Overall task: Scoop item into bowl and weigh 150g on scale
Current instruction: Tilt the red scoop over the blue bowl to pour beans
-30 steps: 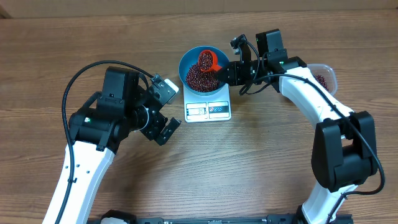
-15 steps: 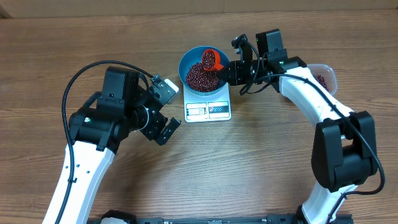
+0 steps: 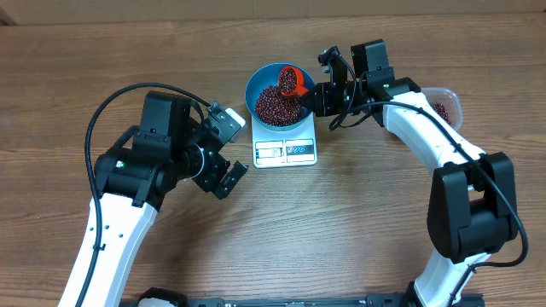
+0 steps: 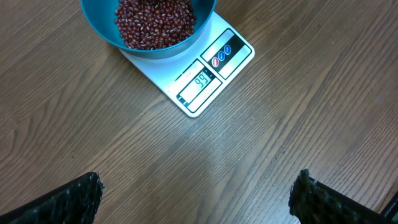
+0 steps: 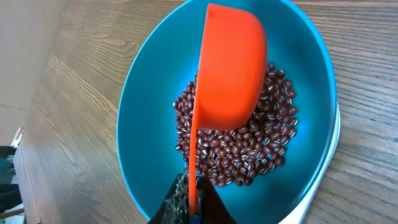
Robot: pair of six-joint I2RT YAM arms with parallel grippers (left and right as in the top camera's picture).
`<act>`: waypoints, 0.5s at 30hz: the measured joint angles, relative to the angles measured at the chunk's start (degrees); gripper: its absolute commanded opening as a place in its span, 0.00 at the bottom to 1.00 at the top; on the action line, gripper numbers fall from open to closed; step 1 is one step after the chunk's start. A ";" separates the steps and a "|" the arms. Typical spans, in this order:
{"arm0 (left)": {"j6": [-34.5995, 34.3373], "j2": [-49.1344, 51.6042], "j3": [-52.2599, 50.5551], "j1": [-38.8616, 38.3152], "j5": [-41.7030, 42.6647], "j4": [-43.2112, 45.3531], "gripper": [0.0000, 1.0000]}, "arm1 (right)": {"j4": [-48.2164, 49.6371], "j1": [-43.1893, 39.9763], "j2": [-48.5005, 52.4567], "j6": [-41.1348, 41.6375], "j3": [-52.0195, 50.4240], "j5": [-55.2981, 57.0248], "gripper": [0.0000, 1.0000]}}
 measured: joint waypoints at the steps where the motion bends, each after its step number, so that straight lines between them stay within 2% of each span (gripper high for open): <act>1: 0.00 0.00 0.00 0.00 0.00 0.00 1.00 | 0.02 0.00 0.00 -0.11 0.00 0.04 0.04; 15: 0.00 0.00 0.00 0.00 0.00 0.00 1.00 | -0.09 0.00 0.00 -3.26 0.00 0.07 0.04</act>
